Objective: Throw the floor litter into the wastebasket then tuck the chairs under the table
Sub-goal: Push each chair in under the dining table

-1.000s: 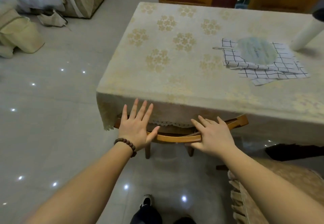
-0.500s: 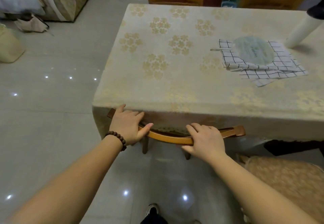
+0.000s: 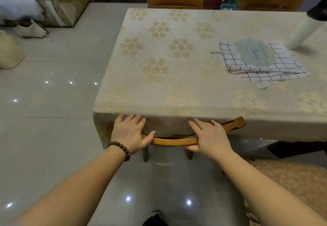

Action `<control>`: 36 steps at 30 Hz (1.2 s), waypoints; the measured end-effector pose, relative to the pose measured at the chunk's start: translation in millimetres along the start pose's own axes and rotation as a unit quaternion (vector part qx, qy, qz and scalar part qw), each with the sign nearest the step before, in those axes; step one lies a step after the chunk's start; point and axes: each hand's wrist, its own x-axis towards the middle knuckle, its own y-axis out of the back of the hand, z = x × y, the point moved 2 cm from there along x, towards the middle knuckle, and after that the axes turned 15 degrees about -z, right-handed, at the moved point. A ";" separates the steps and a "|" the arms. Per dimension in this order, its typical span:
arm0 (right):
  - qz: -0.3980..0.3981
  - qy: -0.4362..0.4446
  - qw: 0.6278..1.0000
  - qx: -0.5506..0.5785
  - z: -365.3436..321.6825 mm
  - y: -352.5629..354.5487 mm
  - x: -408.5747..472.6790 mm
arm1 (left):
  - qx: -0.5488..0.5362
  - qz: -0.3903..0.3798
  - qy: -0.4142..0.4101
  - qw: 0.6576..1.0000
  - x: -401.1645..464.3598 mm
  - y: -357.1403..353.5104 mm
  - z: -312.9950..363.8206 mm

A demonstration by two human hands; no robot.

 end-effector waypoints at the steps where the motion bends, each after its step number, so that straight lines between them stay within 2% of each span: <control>1: -0.006 -0.001 1.000 0.003 -5.2 2.6 2.1 | 0.006 -0.011 -0.002 1.000 3.9 3.4 -7.5; 5: -0.020 0.000 1.000 0.011 -31.4 17.8 11.5 | 0.044 -0.061 -0.001 0.997 16.7 9.7 -40.2; 7: -0.011 0.002 1.000 0.024 -33.1 22.1 8.3 | 0.030 -0.060 0.011 0.998 14.7 11.6 -41.7; 10: 0.111 -0.067 0.989 0.071 -20.6 25.6 0.5 | -0.070 0.029 0.072 0.995 -1.9 8.3 -23.7; 11: 0.129 -0.098 0.984 0.080 -17.7 25.0 -0.7 | -0.101 0.045 0.089 0.990 -7.6 4.1 -14.3; 16: 0.075 -0.130 0.988 0.039 -9.6 10.1 8.3 | -0.145 0.021 0.152 0.978 -10.6 -13.7 22.3; 19: 0.076 -0.125 0.989 0.037 -0.3 8.5 11.0 | -0.142 0.005 0.176 0.974 -6.6 -8.7 29.3; 24: 0.095 -0.138 0.985 0.050 -12.4 6.6 11.5 | -0.111 -0.012 0.169 0.979 -4.7 -10.3 19.9; 30: 0.034 -0.133 0.989 0.049 -10.5 14.2 6.5 | -0.099 -0.029 0.163 0.981 -10.0 -3.1 19.6; 34: 0.003 -0.092 0.989 0.117 -4.9 23.8 -5.2 | -0.136 -0.062 0.118 0.982 -18.3 11.6 15.4; 36: 0.032 -0.090 0.981 0.168 0.5 26.2 -21.1 | -0.163 -0.050 0.084 0.982 -24.9 22.8 17.5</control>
